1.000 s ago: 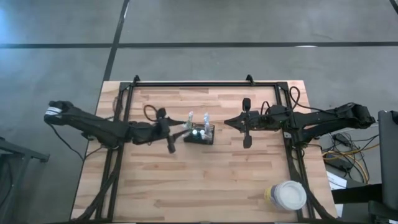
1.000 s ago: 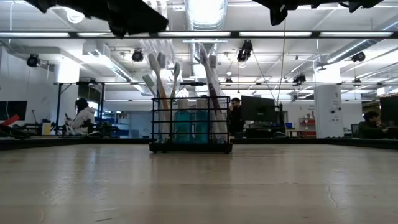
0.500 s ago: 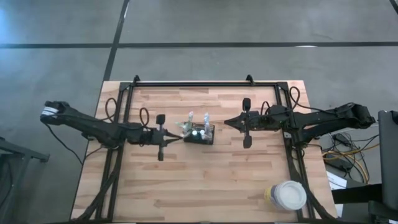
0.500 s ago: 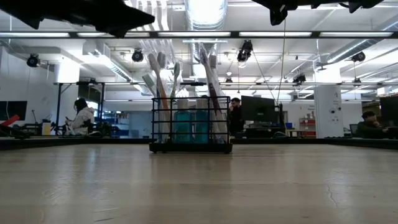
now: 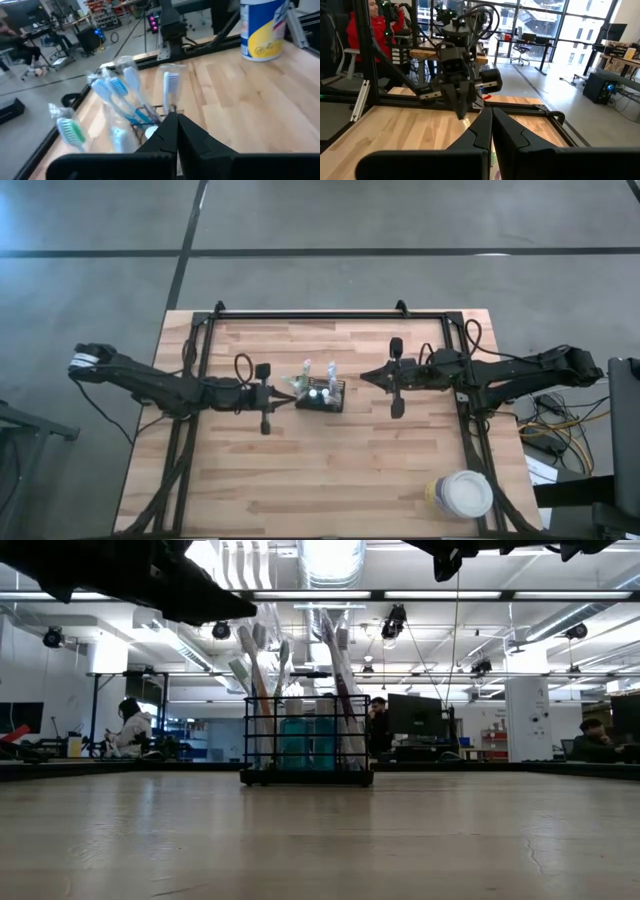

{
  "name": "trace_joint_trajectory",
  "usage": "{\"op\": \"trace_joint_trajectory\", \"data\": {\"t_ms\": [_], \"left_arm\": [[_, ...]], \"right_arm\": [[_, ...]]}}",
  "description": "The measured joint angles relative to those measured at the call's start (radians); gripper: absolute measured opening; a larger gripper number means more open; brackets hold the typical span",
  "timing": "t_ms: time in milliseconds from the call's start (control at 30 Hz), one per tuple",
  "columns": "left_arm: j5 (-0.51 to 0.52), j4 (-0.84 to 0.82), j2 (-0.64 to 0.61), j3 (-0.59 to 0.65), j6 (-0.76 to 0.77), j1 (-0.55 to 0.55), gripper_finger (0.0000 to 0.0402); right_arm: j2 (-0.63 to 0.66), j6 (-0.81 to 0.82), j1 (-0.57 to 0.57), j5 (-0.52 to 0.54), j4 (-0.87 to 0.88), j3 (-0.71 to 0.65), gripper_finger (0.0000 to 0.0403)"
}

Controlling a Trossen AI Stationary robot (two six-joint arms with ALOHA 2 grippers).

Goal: Pick & Place toothbrushing station
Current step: Return to Home Position

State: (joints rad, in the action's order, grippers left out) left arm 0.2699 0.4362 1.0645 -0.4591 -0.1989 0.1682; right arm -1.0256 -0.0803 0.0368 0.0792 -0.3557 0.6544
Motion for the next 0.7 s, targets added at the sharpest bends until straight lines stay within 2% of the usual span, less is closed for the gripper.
{"op": "trace_joint_trajectory", "data": {"t_ms": [167,300,467,600,700], "left_arm": [[0.046,-0.062,-0.041,-0.051,-0.074,0.000,0.0006],[0.044,-0.277,-0.135,-0.163,-0.161,0.006,0.0004],[0.025,-0.488,-0.298,-0.266,-0.296,-0.005,0.0002],[0.017,-0.499,-0.447,-0.256,-0.299,-0.036,0.0002],[-0.090,-0.544,-0.563,-0.193,-0.295,-0.060,0.0002]], "right_arm": [[0.006,0.003,0.000,0.000,0.011,0.005,0.0008],[0.080,-0.004,-0.002,-0.002,0.037,0.010,0.0008],[0.235,-0.001,-0.042,-0.022,0.213,-0.001,0.0008],[0.384,-0.003,-0.084,-0.142,0.234,-0.047,0.0008],[0.488,0.002,-0.098,-0.169,0.221,-0.111,0.0008]]}}
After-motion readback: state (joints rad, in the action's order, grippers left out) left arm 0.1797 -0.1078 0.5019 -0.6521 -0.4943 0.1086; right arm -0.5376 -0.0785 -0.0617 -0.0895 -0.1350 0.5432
